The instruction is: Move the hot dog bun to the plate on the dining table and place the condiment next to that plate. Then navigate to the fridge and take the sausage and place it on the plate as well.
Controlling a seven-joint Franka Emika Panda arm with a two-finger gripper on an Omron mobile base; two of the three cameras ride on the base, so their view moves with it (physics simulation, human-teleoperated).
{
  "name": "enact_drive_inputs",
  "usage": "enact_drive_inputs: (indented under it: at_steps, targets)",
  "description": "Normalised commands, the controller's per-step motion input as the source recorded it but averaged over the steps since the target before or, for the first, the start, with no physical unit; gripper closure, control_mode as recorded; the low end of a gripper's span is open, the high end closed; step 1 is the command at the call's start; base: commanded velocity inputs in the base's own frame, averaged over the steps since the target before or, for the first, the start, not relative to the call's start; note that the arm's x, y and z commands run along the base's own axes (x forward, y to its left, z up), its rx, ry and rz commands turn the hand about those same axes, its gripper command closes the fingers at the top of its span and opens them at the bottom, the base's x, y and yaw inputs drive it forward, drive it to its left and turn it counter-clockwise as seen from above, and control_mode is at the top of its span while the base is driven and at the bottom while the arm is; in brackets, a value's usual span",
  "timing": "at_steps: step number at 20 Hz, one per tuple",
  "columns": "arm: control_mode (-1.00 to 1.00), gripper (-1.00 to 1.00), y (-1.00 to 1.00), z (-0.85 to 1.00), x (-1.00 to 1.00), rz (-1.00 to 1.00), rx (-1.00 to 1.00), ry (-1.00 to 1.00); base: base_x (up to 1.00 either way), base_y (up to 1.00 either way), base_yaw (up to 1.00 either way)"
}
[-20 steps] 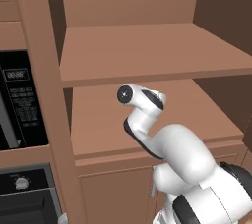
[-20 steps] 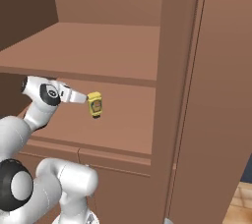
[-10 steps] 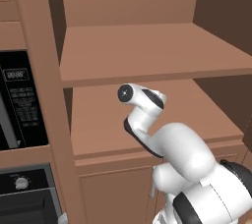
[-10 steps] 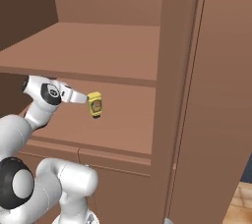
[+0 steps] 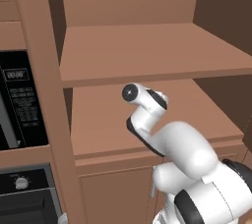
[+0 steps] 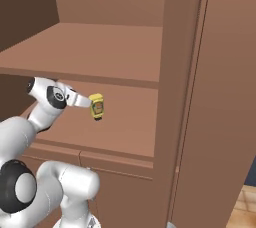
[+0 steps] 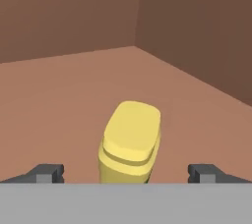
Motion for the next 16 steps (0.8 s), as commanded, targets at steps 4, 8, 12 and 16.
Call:
enact_drive_inputs:
  at_steps: [4, 8, 12, 16]
  targets:
    - [-1.0, -1.0, 0.0, -0.03, 0.14, 0.0, 0.01, 0.05, 0.0, 0.0, 0.0]
    - [-1.0, -1.0, -0.03, -0.08, 0.13, 0.0, 0.03, 0.06, 0.0, 0.0, 0.0]
    - [-1.0, -1.0, -0.17, -0.13, 0.11, 0.0, 0.12, 0.04, 0.0, 0.0, 0.0]
    - [-1.0, -1.0, -0.17, -0.12, 0.13, 0.0, 0.12, 0.06, 0.0, 0.0, 0.0]
